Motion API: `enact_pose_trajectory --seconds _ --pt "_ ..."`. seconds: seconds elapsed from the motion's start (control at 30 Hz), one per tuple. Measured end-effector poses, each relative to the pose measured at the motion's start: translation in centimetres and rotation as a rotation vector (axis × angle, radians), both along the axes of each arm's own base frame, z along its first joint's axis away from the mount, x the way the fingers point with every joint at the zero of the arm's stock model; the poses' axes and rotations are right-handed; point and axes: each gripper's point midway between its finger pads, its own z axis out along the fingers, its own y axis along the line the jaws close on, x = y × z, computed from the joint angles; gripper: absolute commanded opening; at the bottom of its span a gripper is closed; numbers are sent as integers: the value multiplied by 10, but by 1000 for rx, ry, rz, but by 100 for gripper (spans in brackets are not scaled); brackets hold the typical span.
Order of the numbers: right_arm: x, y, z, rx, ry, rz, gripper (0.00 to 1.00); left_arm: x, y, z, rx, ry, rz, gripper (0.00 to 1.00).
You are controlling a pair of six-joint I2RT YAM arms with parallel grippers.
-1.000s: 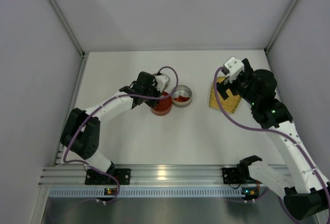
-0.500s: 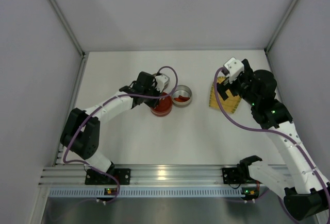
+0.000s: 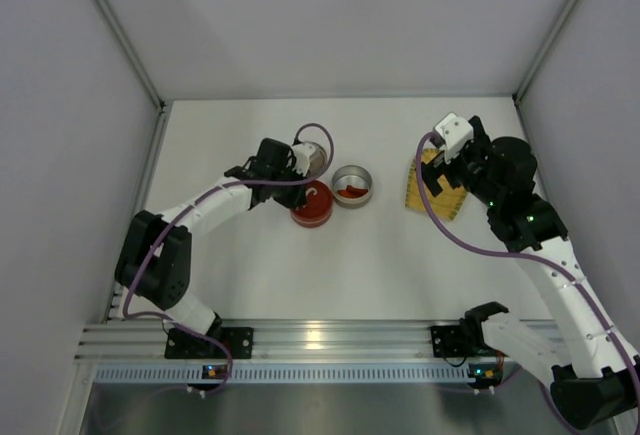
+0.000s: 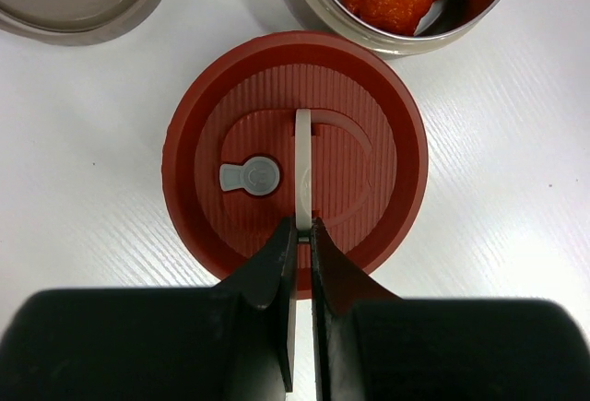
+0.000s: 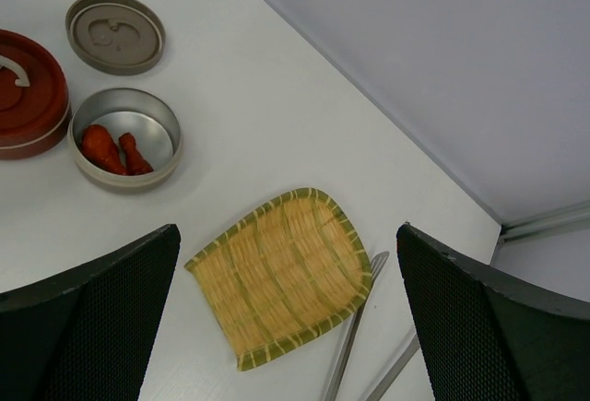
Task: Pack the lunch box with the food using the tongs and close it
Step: Close the box lid on the packing box.
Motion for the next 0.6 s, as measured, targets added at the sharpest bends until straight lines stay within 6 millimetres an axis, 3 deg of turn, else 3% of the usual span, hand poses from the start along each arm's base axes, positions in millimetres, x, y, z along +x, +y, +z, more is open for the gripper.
enact_pose_trajectory --seconds 0.33,0.6 --pt "-1 1 -2 6 7 4 99 -23 9 -1 -1 36 4 0" --pt "-1 3 -2 10 10 12 99 -26 11 -2 -15 49 0 3"
